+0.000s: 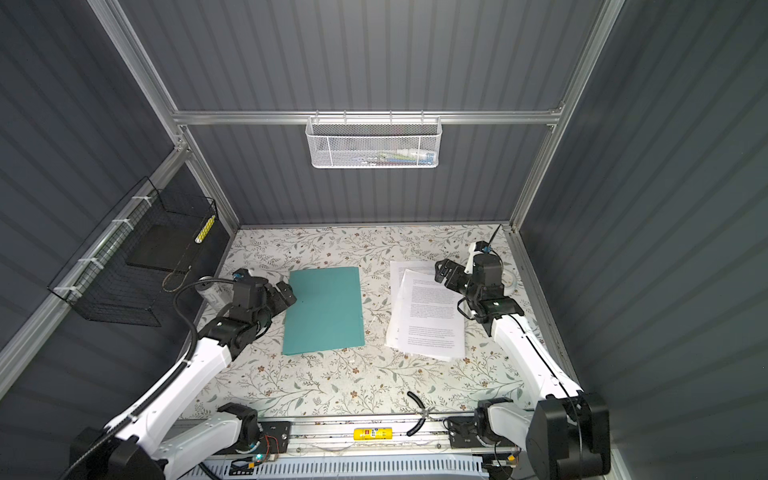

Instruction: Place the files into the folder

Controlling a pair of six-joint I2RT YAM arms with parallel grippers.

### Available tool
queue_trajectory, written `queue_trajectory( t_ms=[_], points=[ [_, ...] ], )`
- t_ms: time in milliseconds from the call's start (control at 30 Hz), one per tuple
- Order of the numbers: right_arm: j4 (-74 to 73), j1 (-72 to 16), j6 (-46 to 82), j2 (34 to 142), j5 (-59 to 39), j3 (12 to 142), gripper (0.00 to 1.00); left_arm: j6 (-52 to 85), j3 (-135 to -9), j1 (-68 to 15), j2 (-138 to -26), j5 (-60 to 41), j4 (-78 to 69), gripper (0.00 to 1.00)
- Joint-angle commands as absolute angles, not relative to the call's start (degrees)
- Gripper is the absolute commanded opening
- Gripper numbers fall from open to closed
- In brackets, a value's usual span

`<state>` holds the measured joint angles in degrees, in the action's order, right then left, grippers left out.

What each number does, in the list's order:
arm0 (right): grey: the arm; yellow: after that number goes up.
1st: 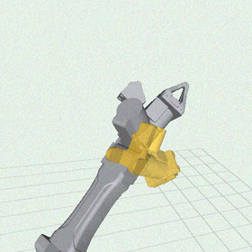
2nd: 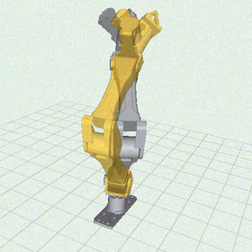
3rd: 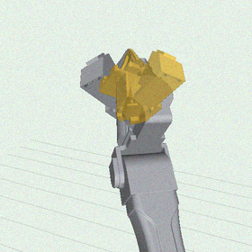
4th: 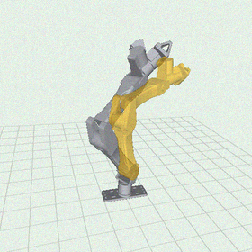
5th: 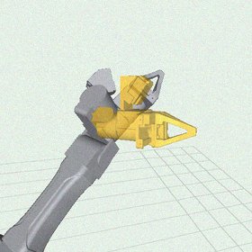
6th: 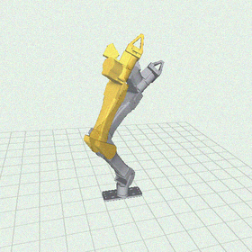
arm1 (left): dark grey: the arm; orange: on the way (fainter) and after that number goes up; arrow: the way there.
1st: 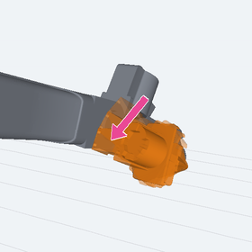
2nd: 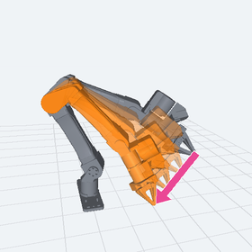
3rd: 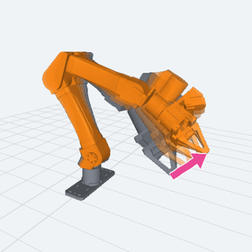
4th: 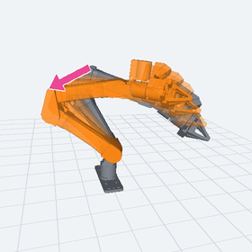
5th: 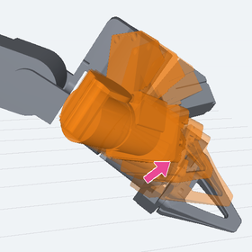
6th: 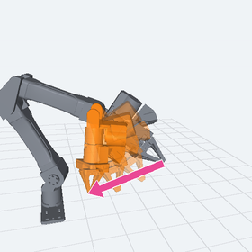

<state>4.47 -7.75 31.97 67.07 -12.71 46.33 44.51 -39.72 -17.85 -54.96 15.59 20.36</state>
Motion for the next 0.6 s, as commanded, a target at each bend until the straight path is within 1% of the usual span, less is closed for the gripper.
queue_trajectory(
  t_ms=[0, 133, 233, 333, 433, 500, 567],
  points=[
    [4.3, -10.5, 36.1, 67.2, -25.8, 46.2, 0.99, 56.8, -35.2, -18.5, -48.2, 7.5, 29.5, 0.97],
    [3.9, -16.6, 35.5, 69.7, -27.2, 47.7, 0.99, 59.8, -33.0, -18.7, -42.8, 3.6, 34.0, 0.95],
    [1.7, -19.7, 37.3, 72.6, -28.3, 48.2, 0.99, 60.2, -31.7, -18.8, -42.1, 2.1, 34.9, 0.92],
    [-1.7, -21.6, 39.7, 75.1, -29.4, 48.2, 0.99, 61.1, -31.0, -18.8, -42.0, 2.3, 35.9, 0.92],
    [-5.0, -22.7, 41.5, 76.8, -30.5, 47.7, 0.98, 63.4, -29.6, -18.9, -40.2, 3.2, 36.0, 0.95],
    [-7.9, -23.1, 43.1, 77.6, -30.4, 47.0, 0.98, 65.7, -28.0, -18.9, -38.4, 3.7, 36.0, 0.99],
    [-9.2, -23.7, 43.6, 78.9, -29.7, 47.6, 0.97, 68.0, -25.8, -18.9, -36.4, 2.8, 35.0, 0.98]
  ],
)
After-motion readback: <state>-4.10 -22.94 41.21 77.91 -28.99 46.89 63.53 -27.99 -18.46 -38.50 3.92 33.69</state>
